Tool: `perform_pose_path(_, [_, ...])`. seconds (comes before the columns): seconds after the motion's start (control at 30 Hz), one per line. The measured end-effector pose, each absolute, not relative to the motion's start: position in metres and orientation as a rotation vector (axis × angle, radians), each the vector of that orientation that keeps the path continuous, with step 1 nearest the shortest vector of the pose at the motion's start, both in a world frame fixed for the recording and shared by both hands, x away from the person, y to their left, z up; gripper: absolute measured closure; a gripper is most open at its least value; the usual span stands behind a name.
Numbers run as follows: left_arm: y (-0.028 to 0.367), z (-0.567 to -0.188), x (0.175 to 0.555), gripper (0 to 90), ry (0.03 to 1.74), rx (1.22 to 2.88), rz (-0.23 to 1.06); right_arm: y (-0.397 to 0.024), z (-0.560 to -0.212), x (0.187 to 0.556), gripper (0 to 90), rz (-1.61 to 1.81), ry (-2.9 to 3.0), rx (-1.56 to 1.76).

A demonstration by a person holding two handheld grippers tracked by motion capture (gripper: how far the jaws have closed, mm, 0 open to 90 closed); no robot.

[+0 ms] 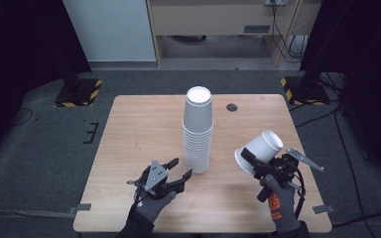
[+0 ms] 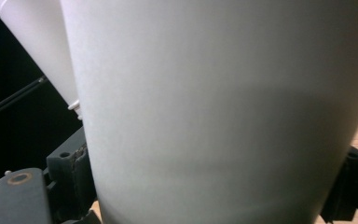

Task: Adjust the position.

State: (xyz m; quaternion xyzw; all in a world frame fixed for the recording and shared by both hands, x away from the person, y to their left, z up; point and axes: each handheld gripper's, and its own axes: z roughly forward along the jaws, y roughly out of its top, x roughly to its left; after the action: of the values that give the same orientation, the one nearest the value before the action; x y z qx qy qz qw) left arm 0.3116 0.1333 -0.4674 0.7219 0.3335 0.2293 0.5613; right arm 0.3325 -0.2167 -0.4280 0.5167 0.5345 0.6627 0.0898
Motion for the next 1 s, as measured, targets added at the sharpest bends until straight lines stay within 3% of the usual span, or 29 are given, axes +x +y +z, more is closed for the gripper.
perform_pose_path(1.0, [0.066,-0.462,0.326,39.8,0.635,1.702,0.511,-0.220,-0.433,0.331,13.8,2.082,1.510,1.640])
